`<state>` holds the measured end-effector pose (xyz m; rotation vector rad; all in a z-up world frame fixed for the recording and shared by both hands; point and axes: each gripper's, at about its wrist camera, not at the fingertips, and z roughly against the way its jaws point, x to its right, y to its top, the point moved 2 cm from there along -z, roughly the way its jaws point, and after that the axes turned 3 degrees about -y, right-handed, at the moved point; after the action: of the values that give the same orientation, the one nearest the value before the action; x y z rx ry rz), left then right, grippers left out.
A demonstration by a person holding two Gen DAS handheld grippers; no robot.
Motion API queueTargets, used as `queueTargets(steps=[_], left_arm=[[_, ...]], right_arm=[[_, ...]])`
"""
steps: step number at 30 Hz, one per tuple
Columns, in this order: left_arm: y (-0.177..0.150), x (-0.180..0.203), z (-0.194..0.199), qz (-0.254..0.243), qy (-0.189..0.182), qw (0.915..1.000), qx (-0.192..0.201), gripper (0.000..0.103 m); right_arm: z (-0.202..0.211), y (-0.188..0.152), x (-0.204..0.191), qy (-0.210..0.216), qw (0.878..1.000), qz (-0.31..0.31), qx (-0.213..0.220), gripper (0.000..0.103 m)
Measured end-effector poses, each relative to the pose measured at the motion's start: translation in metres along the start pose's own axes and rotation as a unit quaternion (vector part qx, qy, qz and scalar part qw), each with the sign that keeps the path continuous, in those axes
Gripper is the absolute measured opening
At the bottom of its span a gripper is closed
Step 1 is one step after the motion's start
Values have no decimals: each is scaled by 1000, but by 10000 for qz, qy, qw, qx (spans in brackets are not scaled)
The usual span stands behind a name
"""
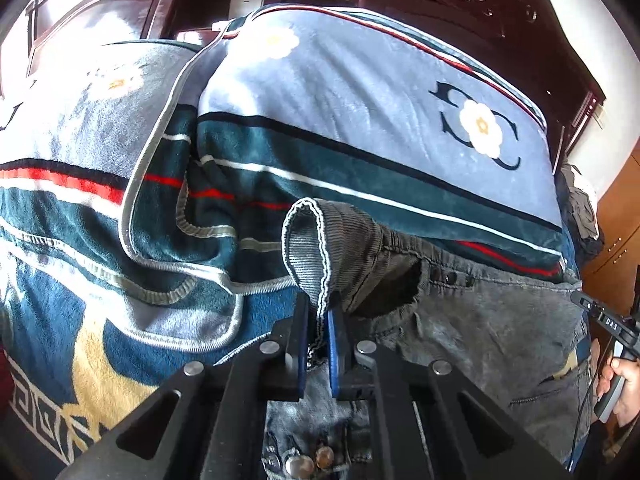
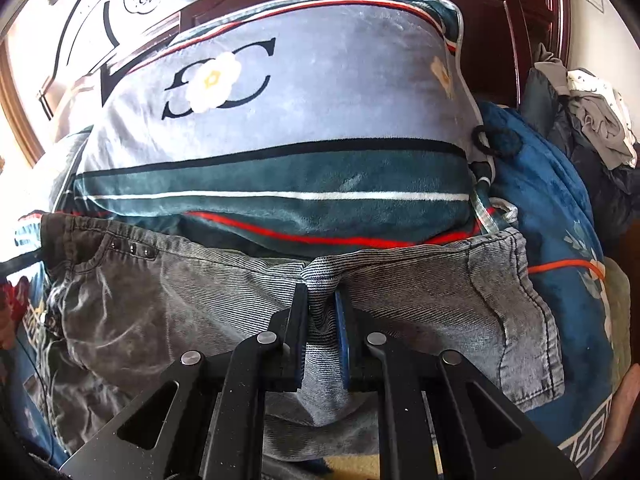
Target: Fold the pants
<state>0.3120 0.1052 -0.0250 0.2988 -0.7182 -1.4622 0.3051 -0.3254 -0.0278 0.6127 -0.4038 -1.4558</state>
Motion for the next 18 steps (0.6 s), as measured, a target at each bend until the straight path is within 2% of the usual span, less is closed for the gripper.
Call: queueTargets(steps=[11,18], left_arm=[[-10,1,51,77,-275,9993,255,9],[-31,1,88,126,-434,9984,350,9]], right_arm=[[44,-9,2,154,9994,-163,281,11],[75,-28,-3,201,9987,-163,428,11]])
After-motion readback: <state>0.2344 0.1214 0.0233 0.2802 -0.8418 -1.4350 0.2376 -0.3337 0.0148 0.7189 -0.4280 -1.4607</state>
